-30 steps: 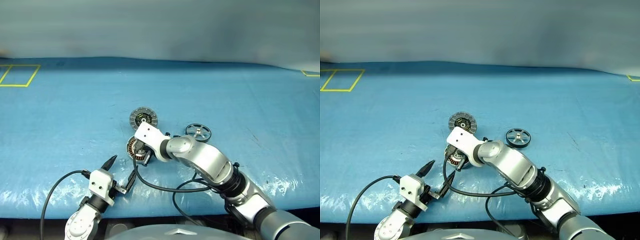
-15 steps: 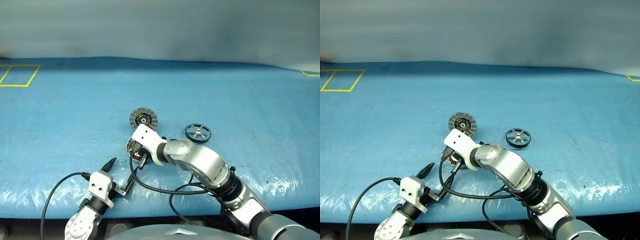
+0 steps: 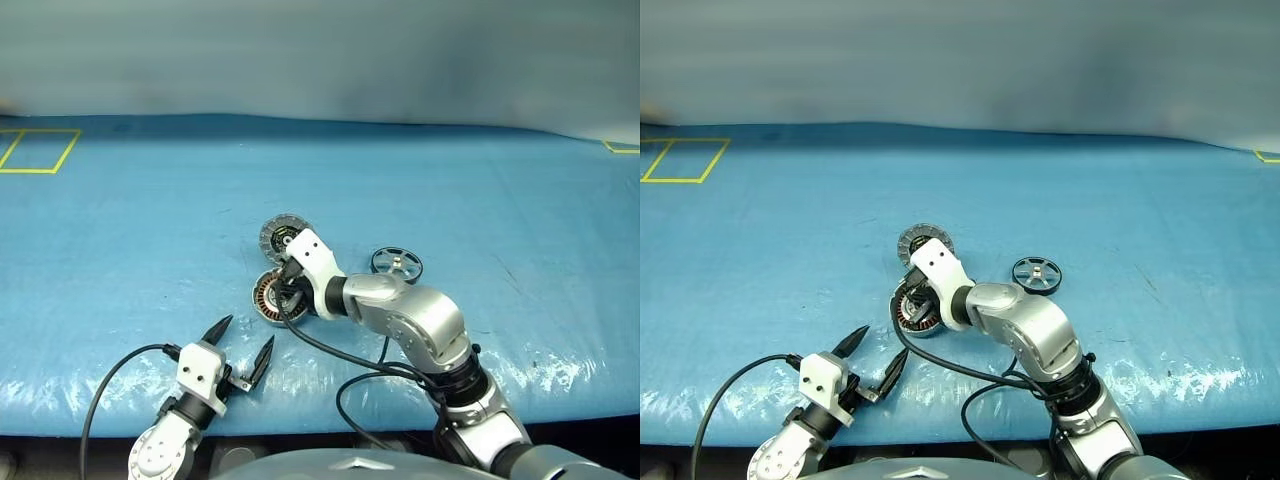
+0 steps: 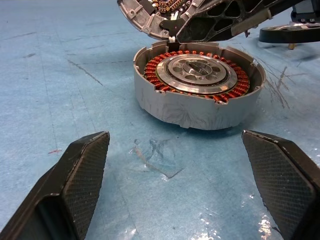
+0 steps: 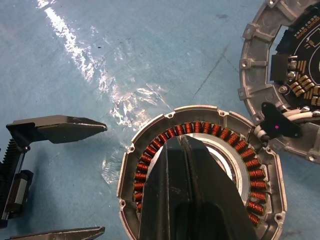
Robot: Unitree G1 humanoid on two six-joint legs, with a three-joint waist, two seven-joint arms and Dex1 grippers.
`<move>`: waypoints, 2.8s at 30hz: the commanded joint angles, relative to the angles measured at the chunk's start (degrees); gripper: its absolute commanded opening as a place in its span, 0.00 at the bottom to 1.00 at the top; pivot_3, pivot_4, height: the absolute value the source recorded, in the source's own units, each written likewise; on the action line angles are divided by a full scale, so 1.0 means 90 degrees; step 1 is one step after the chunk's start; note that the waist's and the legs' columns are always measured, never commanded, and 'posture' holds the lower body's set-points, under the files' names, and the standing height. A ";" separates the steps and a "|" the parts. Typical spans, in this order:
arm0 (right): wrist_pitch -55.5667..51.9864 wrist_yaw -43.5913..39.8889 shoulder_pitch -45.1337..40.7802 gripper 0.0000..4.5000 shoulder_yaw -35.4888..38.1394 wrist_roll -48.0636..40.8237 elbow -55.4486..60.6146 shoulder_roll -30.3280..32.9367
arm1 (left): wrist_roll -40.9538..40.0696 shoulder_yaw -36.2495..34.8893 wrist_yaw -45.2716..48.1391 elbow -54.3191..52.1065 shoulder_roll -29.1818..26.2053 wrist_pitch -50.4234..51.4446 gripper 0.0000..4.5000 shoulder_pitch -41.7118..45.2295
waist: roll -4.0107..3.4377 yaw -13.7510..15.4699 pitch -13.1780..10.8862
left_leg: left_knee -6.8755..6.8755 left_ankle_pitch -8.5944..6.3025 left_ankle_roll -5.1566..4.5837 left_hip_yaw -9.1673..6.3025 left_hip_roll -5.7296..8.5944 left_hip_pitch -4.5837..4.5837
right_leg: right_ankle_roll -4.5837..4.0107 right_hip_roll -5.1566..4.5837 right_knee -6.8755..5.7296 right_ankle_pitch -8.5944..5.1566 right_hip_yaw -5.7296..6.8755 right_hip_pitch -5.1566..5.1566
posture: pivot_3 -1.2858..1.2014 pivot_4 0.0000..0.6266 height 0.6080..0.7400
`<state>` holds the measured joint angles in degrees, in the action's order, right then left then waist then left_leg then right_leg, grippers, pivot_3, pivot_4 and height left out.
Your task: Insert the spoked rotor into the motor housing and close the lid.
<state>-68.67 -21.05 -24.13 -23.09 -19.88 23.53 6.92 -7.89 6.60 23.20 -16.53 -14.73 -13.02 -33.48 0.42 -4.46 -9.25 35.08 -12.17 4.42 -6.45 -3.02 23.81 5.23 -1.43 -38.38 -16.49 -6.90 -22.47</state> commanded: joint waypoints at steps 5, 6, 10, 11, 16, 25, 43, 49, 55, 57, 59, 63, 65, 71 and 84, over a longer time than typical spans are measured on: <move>0.0591 -0.0061 0.0310 0.01 -0.0303 0.0075 -0.0262 -0.0037 | -0.0076 -0.0079 0.0098 -0.0136 -0.0065 -0.0062 1.00 0.0062 | 0.0000 -0.0005 0.0000 | 0.0000 0.0000 0.0000 0.0000 0.0000 -0.0002 | 0.0001 0.0000 0.0000 0.0000 0.0000 0.0001 | 0.52 0.24 1.00; 0.0701 -0.0053 0.0344 0.01 -0.0422 0.0159 -0.0407 -0.0021 | -0.0075 -0.0085 0.0111 -0.0125 -0.0069 -0.0064 1.00 0.0071 | 0.0000 -0.0006 0.0000 | 0.0001 0.0000 0.0000 0.0000 0.0000 -0.0002 | 0.0001 0.0000 -0.0001 0.0000 0.0000 0.0002 | 0.52 0.24 1.00; 0.0997 -0.0028 0.0392 0.01 -0.0612 0.0324 -0.0793 -0.0062 | -0.0068 -0.0105 0.0120 -0.0092 -0.0073 -0.0079 1.00 0.0091 | 0.0000 -0.0019 0.0002 | 0.0004 0.0000 0.0000 0.0001 -0.0001 -0.0010 | 0.0007 0.0000 -0.0002 -0.0003 -0.0001 0.0006 | 0.52 0.24 1.00; 0.1045 -0.0024 0.0392 0.01 -0.0626 0.0345 -0.0846 -0.0077 | -0.0071 -0.0111 0.0120 -0.0084 -0.0072 -0.0086 1.00 0.0092 | -0.0001 -0.0020 0.0003 | 0.0004 0.0000 0.0000 0.0001 -0.0001 -0.0013 | 0.0004 0.0000 -0.0003 -0.0007 -0.0001 0.0005 | 0.52 0.24 1.00; 0.0978 -0.0161 0.0371 0.01 -0.0433 0.0152 -0.0536 -0.0089 | -0.0066 -0.0126 0.0111 -0.0057 -0.0068 -0.0114 1.00 0.0074 | 0.0000 -0.0015 0.0004 | 0.0009 0.0001 0.0000 0.0001 0.0000 -0.0015 | -0.0005 0.0000 -0.0003 -0.0011 -0.0002 0.0006 | 0.52 0.24 1.00; 0.0952 -0.0140 0.0395 0.01 -0.0162 0.0041 -0.0240 -0.0062 | -0.0063 -0.0070 0.0147 -0.0063 -0.0047 -0.0128 1.00 0.0087 | -0.0001 -0.0008 0.0003 | 0.0004 0.0001 0.0000 0.0001 0.0000 -0.0006 | 0.0003 0.0001 -0.0013 -0.0005 -0.0001 0.0002 | 0.52 0.24 1.00; 0.1572 -0.0066 0.0518 0.01 -0.0217 0.0517 -0.1175 -0.0123 | -0.0068 -0.0038 0.0145 -0.0097 -0.0031 -0.0063 1.00 0.0130 | 0.0000 -0.0022 0.0005 | 0.0013 0.0011 0.0000 0.0003 0.0000 -0.0023 | -0.0016 0.0002 -0.0035 -0.0019 -0.0005 0.0005 | 0.52 0.24 1.00; 0.1478 -0.0034 0.0652 0.01 -0.0188 0.0572 -0.1043 0.0132 | -0.0064 -0.0028 0.0134 -0.0073 0.0004 -0.0073 1.00 0.0163 | -0.0003 -0.0010 0.0010 | 0.0012 0.0011 0.0000 0.0002 0.0000 -0.0023 | -0.0013 0.0002 -0.0035 -0.0017 -0.0005 0.0007 | 0.52 0.24 1.00; 0.1095 -0.0166 0.0633 0.01 -0.0031 0.0356 -0.0335 0.0478 | -0.0057 -0.0020 0.0129 -0.0061 0.0024 -0.0059 1.00 0.0168 | -0.0003 0.0053 0.0010 | 0.0018 0.0012 0.0000 0.0002 0.0004 -0.0022 | -0.0018 -0.0001 -0.0034 -0.0020 -0.0006 0.0001 | 0.52 0.24 1.00; 0.0954 -0.0242 0.0559 0.01 0.0014 0.0241 -0.0004 0.0574 | -0.0061 -0.0013 0.0139 -0.0052 0.0023 -0.0056 1.00 0.0171 | -0.0002 0.0066 0.0009 | 0.0018 0.0012 0.0000 0.0002 0.0004 -0.0021 | -0.0018 -0.0001 -0.0034 -0.0021 -0.0006 0.0000 | 0.52 0.24 1.00; 0.0882 -0.0277 0.0476 0.01 0.0070 0.0152 0.0236 0.0614 | -0.0067 -0.0008 0.0150 -0.0042 0.0023 -0.0059 1.00 0.0176 | -0.0002 0.0062 0.0009 | 0.0020 0.0012 0.0000 0.0002 0.0004 -0.0013 | -0.0017 -0.0001 -0.0034 -0.0020 -0.0007 0.0003 | 0.52 0.24 1.00; 0.0994 -0.0312 0.0332 0.01 0.0073 0.0221 0.0468 0.0726 | -0.0078 0.0001 0.0171 -0.0024 0.0021 -0.0070 1.00 0.0187 | -0.0006 0.0037 0.0006 | 0.0013 0.0012 -0.0001 0.0002 0.0002 -0.0011 | -0.0011 0.0001 -0.0035 -0.0017 -0.0006 -0.0001 | 0.52 0.24 1.00; 0.1123 -0.0337 0.0276 0.01 -0.0012 0.0328 0.0494 0.0831 | -0.0077 0.0007 0.0181 -0.0014 0.0021 -0.0075 1.00 0.0191 | -0.0006 0.0036 0.0006 | 0.0008 0.0012 0.0000 0.0002 0.0002 -0.0010 | -0.0009 0.0001 -0.0035 -0.0016 -0.0006 -0.0004 | 0.52 0.24 1.00; 0.1317 -0.0431 0.0139 0.01 -0.0203 0.0425 0.0228 0.0869 | -0.0068 0.0004 0.0225 -0.0021 0.0018 -0.0067 1.00 0.0204 | -0.0005 0.0043 0.0006 | 0.0007 0.0011 0.0000 0.0001 0.0003 -0.0007 | -0.0008 0.0001 -0.0035 -0.0015 -0.0005 -0.0004 | 0.52 0.24 1.00; 0.1576 -0.0532 0.0072 0.01 -0.0599 0.0539 -0.0362 0.0633 | -0.0057 -0.0001 0.0196 -0.0035 0.0045 -0.0116 1.00 0.0121 | -0.0004 0.0039 0.0006 | 0.0009 0.0012 0.0000 0.0001 0.0002 -0.0007 | -0.0009 0.0001 -0.0035 -0.0015 -0.0005 -0.0004 | 0.52 0.24 1.00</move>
<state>-56.09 -25.61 -22.90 -28.54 -15.40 19.91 13.15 -7.92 6.29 25.05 -16.35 -14.64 -12.98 -31.93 0.38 -4.11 -9.20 35.16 -12.07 4.42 -6.44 -3.00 23.75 5.15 -1.43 -38.69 -16.62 -6.95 -22.51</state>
